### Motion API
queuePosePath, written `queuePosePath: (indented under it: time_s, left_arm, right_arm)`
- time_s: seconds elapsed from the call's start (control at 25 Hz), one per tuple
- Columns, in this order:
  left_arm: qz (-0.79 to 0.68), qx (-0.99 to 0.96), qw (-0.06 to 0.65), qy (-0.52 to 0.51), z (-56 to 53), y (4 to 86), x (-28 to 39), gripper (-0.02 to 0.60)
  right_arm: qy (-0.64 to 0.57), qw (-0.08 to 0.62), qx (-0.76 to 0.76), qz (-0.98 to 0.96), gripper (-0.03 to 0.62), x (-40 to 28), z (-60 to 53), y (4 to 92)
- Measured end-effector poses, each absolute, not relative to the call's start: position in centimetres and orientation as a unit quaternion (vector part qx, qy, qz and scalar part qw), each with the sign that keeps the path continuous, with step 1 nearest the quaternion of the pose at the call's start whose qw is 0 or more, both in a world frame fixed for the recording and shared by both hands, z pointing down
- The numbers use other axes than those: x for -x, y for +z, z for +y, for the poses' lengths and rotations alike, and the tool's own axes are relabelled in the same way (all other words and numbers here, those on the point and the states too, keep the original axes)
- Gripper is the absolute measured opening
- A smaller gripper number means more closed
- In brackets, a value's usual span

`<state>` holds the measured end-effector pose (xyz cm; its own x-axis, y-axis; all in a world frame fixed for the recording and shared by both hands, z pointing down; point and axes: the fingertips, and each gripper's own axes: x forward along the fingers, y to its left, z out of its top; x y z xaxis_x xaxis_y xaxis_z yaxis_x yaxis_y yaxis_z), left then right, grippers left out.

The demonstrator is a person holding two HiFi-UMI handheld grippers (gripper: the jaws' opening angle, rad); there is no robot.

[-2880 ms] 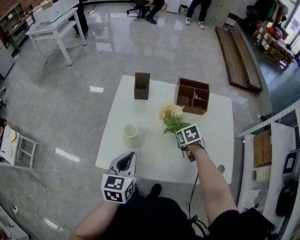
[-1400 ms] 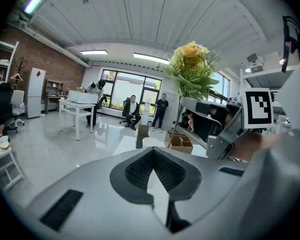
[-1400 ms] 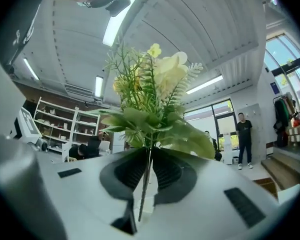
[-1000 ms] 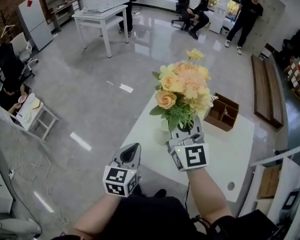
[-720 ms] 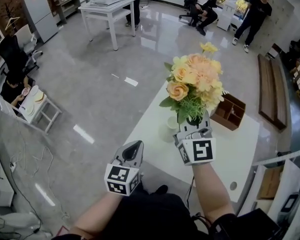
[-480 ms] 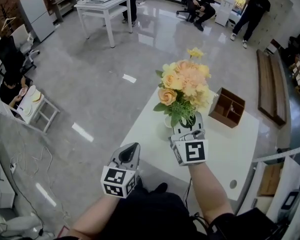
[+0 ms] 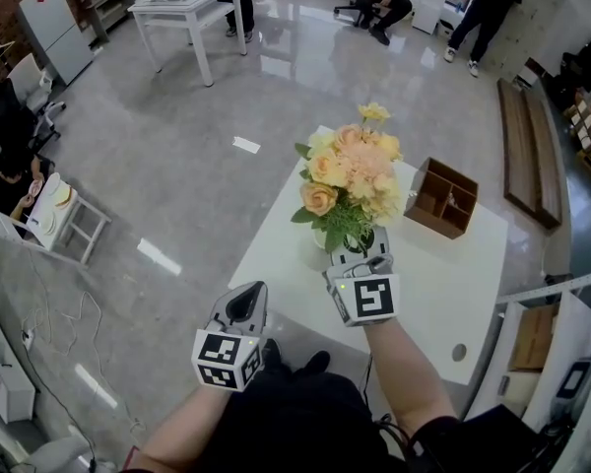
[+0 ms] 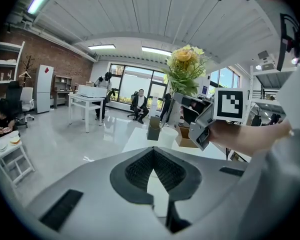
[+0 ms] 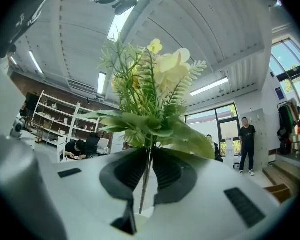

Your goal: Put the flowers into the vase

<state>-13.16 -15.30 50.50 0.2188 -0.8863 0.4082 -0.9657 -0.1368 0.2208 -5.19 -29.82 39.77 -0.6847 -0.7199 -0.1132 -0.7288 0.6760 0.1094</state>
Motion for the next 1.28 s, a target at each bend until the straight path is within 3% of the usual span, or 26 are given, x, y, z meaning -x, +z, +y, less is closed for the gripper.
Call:
queuePosePath:
  time_s: [0.48, 1.28]
  left_arm:
    - [-0.611, -0.758, 0.212, 0.084, -16.2, 49.8, 12.7, 0.003]
    - [-0.617, -0.752, 0.217, 0.083, -15.7, 50.1, 13.1, 0.003]
  right_arm:
    - [0.095, 0.054, 0.385, 0.917, 0.043, 4.6, -28.1, 36.3]
    - [0.001, -0.127, 0.374, 0.919, 0.048, 5.2, -28.6, 50.9]
